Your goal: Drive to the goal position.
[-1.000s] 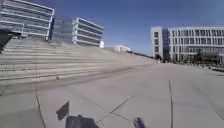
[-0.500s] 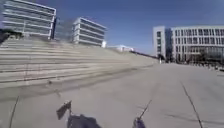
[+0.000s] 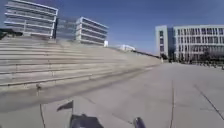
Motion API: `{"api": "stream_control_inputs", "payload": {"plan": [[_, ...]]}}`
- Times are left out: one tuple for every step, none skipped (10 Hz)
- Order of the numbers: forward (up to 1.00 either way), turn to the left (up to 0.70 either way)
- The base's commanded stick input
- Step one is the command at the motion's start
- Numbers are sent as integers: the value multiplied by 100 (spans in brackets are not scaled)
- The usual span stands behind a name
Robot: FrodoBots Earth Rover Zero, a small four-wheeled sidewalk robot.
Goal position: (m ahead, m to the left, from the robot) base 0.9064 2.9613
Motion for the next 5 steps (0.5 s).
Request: {"api": "stream_control_inputs", "payload": {"plan": [[100, -24], [100, -40], [100, -40], [100, -40], [100, -40]]}}
